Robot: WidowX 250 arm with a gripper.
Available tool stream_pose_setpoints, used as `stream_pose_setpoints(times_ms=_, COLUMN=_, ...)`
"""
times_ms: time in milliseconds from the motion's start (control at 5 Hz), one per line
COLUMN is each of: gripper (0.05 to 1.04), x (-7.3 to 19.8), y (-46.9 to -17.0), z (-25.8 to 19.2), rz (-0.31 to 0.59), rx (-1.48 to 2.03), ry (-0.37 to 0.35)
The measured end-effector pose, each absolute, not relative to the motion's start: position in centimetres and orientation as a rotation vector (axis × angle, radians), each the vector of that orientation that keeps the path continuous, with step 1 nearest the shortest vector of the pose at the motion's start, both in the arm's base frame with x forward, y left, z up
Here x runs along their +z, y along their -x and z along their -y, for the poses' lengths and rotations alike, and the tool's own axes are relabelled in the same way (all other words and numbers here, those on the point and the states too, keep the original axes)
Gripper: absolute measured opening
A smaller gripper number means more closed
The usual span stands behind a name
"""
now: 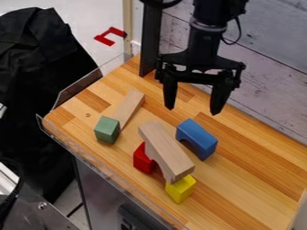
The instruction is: Put the block on top of the tower
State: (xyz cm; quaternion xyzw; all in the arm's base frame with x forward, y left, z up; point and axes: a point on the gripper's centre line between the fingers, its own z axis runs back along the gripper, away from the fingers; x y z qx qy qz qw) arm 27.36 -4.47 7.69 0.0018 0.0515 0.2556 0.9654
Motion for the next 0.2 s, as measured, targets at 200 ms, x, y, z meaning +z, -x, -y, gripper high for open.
stream_pose_setpoints(times_ms=200, gripper=0.999, x=7.47, y=-27.59, z=4.72, rz=-0.138, rx=0.486, ry=-0.005)
